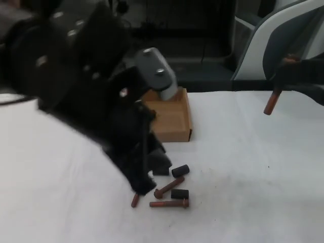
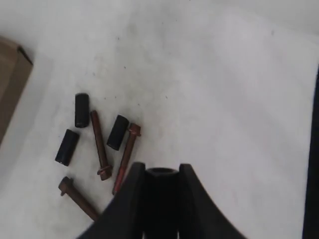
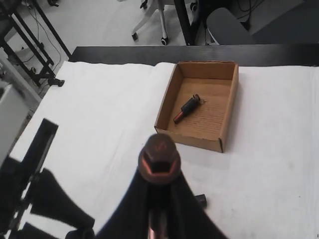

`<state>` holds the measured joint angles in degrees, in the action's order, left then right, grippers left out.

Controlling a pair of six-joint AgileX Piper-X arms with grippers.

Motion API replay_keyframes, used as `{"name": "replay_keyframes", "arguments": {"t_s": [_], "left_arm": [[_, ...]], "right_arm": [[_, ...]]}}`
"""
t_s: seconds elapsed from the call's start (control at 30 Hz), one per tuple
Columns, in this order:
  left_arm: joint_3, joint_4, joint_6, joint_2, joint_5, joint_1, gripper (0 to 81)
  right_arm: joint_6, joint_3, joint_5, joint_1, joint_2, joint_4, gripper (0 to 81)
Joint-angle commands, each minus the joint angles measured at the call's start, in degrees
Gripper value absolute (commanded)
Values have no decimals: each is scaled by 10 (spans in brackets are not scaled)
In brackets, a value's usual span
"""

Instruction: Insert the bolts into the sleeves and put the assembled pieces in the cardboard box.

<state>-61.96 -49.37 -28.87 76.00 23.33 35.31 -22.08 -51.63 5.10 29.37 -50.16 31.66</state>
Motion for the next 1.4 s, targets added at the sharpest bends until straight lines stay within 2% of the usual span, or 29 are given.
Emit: {"name": "replay_keyframes", "arguments": {"t_s": [0.0,0.17,0.33,0.43,0.7,1.03,1.37], "left_arm": [[55,38,73,-78,3,2,17],[152,142,188,-210,3,2,17],[213,255,259,-274,39,1,17],[231,295,266,-272,54,1,17],[244,415,274,-218,82,-1,17],[244,521,289,-173,75,-2,17],[244,522,289,-173,48,-10,17]], "right_arm": [[-9,-3,2,-2,5,-13,6],[-12,15,26,-2,4,-56,6],[-84,65,43,18,3,-164,6],[-117,86,43,39,0,-221,6],[-136,88,52,96,-57,-345,6],[-149,81,66,98,-87,-397,6],[-135,81,69,97,-87,-394,6]]}}
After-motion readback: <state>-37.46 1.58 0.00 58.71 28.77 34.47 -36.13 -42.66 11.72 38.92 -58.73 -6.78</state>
